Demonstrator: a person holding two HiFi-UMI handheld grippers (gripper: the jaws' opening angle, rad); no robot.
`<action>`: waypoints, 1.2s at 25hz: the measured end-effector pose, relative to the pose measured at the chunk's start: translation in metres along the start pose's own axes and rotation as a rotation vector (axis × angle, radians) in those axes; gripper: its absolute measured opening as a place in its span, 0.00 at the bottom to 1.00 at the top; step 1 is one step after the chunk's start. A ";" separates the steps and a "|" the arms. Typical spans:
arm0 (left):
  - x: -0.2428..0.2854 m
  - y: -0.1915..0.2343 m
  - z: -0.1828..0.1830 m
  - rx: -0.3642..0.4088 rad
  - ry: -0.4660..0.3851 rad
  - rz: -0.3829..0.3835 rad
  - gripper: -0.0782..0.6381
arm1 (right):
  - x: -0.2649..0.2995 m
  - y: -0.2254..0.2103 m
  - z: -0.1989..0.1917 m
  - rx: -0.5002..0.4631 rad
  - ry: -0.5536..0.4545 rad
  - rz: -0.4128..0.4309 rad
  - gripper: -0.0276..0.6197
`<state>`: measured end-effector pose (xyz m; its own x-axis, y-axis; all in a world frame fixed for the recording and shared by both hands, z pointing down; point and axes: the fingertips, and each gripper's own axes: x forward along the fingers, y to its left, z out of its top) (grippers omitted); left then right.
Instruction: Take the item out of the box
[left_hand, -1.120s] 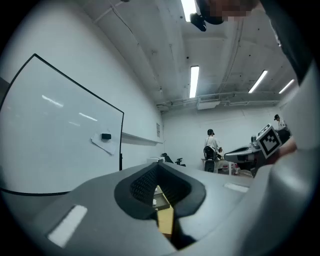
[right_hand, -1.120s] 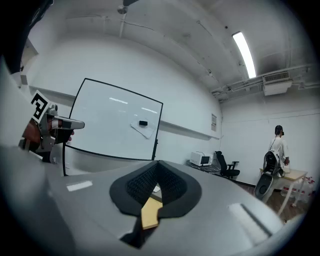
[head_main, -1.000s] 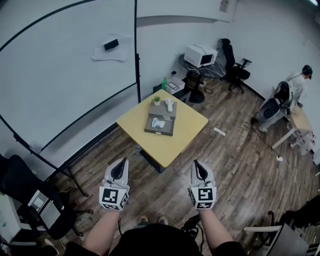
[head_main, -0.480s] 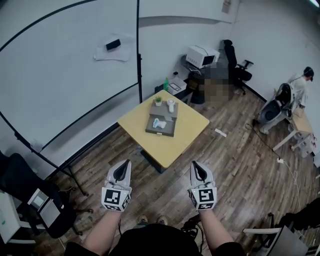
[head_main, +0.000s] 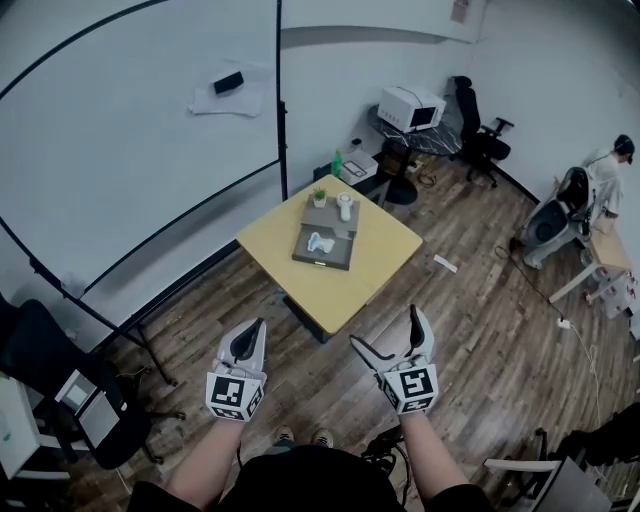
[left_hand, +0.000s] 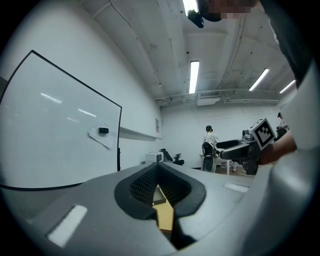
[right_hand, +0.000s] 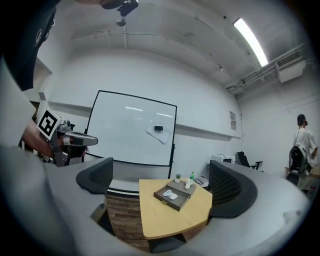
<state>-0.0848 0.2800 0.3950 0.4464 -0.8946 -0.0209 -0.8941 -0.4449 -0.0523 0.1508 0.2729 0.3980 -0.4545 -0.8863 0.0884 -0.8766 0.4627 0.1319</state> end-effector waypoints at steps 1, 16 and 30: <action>0.002 -0.001 -0.001 0.001 0.001 0.003 0.11 | 0.001 -0.002 -0.002 -0.001 0.004 0.003 0.96; 0.048 -0.006 -0.017 0.023 0.016 0.039 0.11 | 0.031 -0.039 -0.025 0.016 0.002 0.058 0.96; 0.183 0.069 -0.056 -0.018 0.024 -0.015 0.11 | 0.167 -0.087 -0.035 -0.015 0.046 0.032 0.96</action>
<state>-0.0669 0.0828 0.4435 0.4586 -0.8886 0.0033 -0.8881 -0.4584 -0.0339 0.1568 0.0852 0.4363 -0.4744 -0.8694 0.1384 -0.8591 0.4915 0.1428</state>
